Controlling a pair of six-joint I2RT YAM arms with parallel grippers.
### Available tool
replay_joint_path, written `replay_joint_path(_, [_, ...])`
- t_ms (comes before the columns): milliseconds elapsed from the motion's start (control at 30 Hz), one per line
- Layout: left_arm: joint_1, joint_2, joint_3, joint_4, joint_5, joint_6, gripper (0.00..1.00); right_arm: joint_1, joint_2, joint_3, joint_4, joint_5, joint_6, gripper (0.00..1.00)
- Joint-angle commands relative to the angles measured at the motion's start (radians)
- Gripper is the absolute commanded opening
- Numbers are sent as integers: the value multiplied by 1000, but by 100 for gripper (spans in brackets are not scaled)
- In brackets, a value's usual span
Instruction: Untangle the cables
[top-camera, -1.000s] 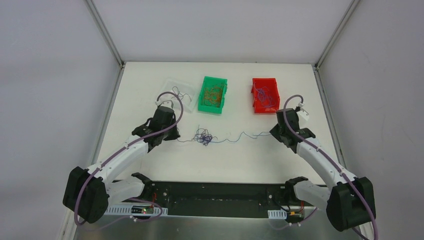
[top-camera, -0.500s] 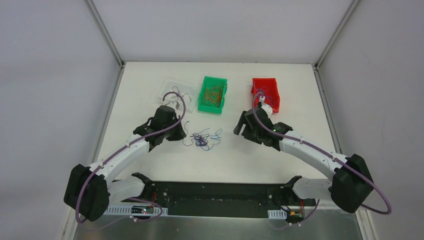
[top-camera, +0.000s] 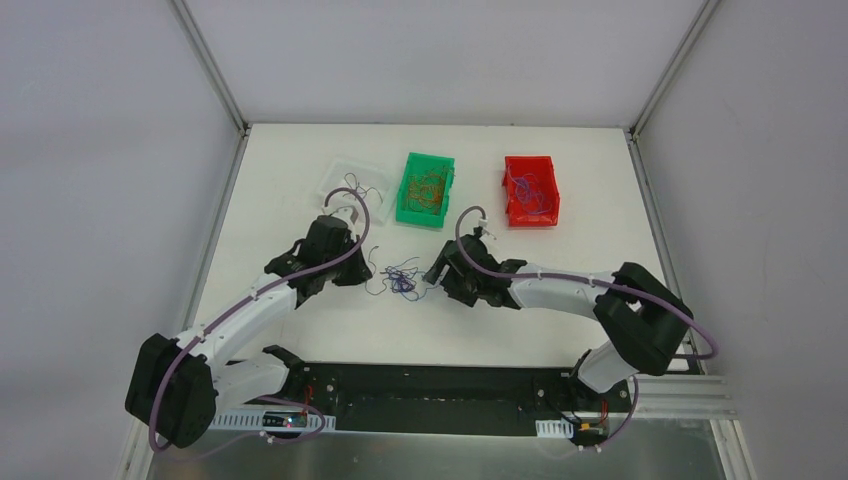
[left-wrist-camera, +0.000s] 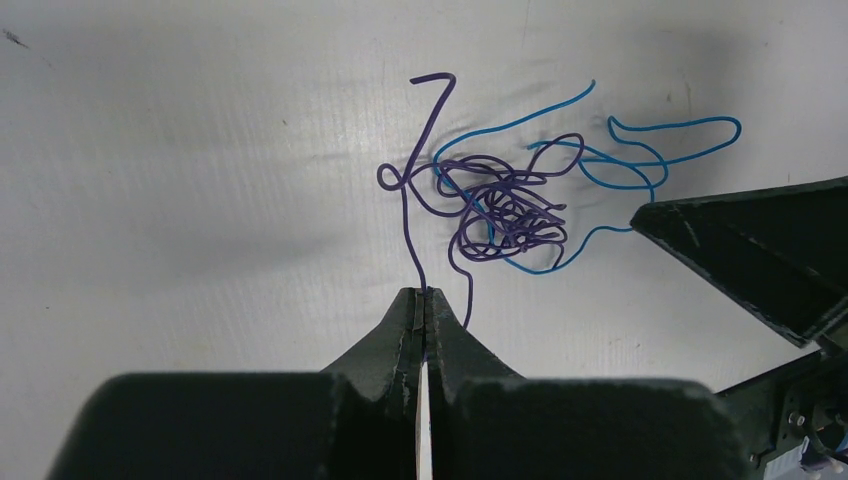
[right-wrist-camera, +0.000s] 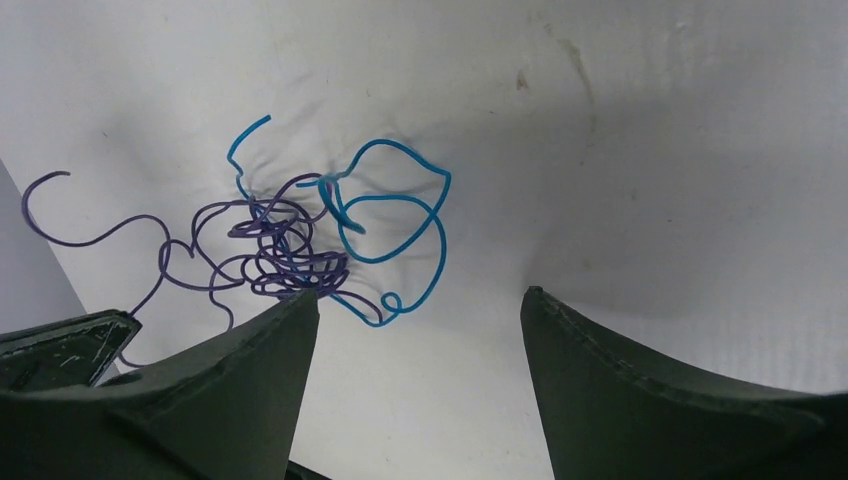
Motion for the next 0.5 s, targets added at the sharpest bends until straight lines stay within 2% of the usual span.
replay_joint_path(0, [4,-41,-11,27,-3,-9,0,12,66,11,140,19,130,78])
replay_joint_path(100, [5,-47,-14,28,-8,-7,0,16,123,28,153,43,180,76])
replay_joint_path(167, [4,-48,-15,27,-10,-7,0,17,156,50,142,59,204,70])
replay_joint_path(200, [4,-48,-15,27,-11,-7,0,18,168,58,139,67,211,63])
replay_joint_path(333, [5,-57,-18,25,-48,-9,0,5,149,38,130,132,218,15])
replay_joint_path(367, [5,-62,-20,20,-66,-12,0,-7,134,25,129,140,213,7])
replay_joint_path(400, [5,-69,-21,10,-87,-17,0,-23,111,8,123,148,205,0])
replay_joint_path(467, [5,-84,-19,-30,-187,-38,0,-59,54,-23,75,182,181,0])
